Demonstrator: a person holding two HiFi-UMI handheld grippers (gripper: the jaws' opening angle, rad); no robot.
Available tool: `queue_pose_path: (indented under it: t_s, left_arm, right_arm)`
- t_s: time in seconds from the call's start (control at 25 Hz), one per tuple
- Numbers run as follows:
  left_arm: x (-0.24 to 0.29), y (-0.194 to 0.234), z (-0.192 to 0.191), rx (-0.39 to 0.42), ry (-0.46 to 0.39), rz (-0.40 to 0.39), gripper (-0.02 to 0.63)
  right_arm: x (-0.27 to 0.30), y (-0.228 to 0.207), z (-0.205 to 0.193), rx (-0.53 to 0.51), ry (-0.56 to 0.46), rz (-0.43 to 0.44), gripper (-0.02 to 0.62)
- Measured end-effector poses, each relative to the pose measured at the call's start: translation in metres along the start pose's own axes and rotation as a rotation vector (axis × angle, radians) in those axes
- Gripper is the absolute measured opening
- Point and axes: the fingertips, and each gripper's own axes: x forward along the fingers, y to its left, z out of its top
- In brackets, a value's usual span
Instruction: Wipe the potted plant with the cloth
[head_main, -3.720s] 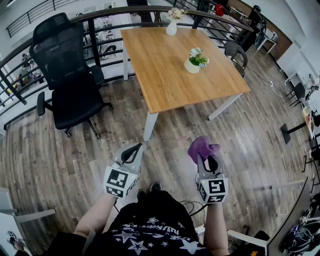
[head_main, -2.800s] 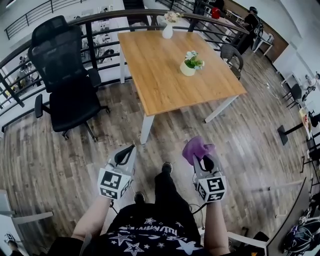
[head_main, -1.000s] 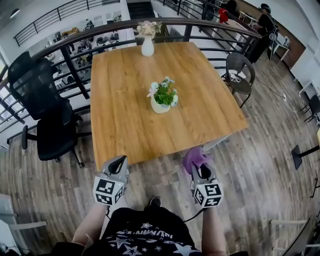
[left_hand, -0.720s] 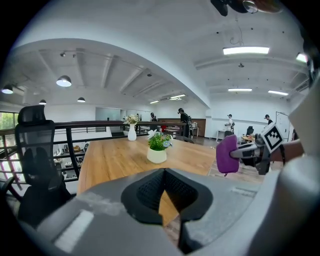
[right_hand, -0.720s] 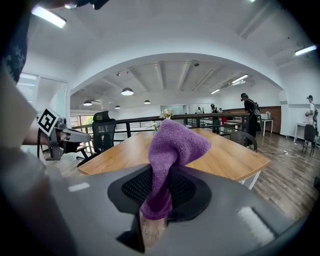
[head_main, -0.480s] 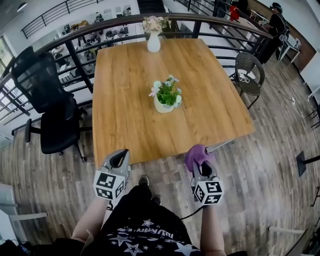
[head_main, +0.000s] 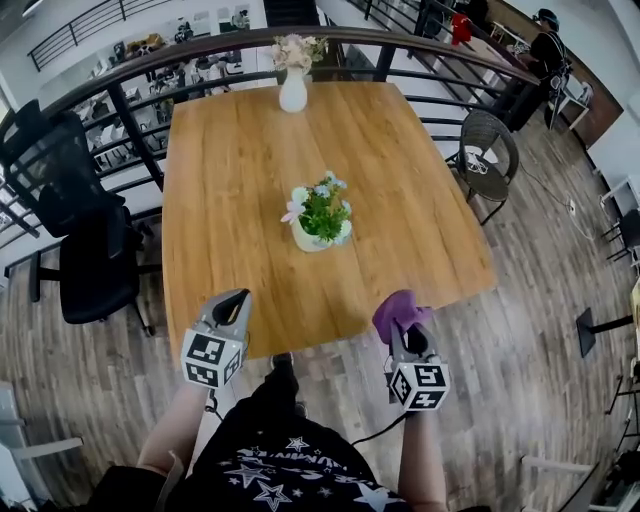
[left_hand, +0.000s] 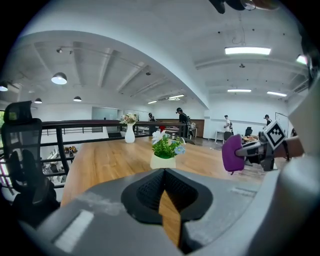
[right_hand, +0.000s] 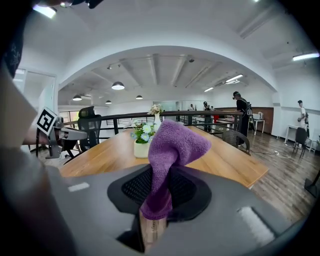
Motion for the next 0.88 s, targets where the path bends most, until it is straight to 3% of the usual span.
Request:
queue_pose_path:
  t_s: [0.28,0.72,0.88]
  left_arm:
    - [0.056,0.025,0.018,-0.019,-0.015,-0.038,0.002]
    - [0.095,0.073,0.017,-0.051,-0.021,-0.08,0.002]
    - [0.103,0.076,0.013,-0.042,0.006,-0.119,0.06]
  right_arm:
    - [0.067,-0.02,0.035,0.023,0.025,-0.036,0.086]
    - [0.154,-0.011,0.064,-0.055,0.117,-0.044,0.086]
    - [0.174,-0.002,0.076,-0.097,0.115,-0.041,0.086]
